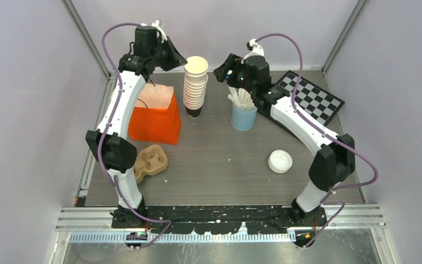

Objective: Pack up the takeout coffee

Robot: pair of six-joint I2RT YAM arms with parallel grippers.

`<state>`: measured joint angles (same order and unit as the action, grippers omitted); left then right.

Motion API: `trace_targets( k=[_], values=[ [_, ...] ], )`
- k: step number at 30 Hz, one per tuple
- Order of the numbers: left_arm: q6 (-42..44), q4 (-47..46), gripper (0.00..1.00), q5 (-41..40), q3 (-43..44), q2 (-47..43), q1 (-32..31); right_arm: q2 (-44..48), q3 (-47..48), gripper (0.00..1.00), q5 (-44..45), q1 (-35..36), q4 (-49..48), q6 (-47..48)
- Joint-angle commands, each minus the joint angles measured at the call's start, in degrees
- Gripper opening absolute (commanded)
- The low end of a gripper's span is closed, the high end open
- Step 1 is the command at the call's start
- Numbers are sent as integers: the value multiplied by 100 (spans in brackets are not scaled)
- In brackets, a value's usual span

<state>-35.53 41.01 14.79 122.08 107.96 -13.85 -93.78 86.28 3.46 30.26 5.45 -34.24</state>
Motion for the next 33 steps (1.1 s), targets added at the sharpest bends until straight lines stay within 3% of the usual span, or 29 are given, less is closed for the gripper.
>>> trace_targets(
  k=[1,18,33],
  values=[
    [-220,-349,0,385,-4,-237,119,-250,463,74,-260,-9,-665,-374],
    [-402,-537,0,639,-106,-176,234,-964,784,70,-769,-10,-1118,-980],
    [-608,-669,0,654,-53,-110,290,-1287,1002,68,-853,-7,-517,-1003]
  ],
)
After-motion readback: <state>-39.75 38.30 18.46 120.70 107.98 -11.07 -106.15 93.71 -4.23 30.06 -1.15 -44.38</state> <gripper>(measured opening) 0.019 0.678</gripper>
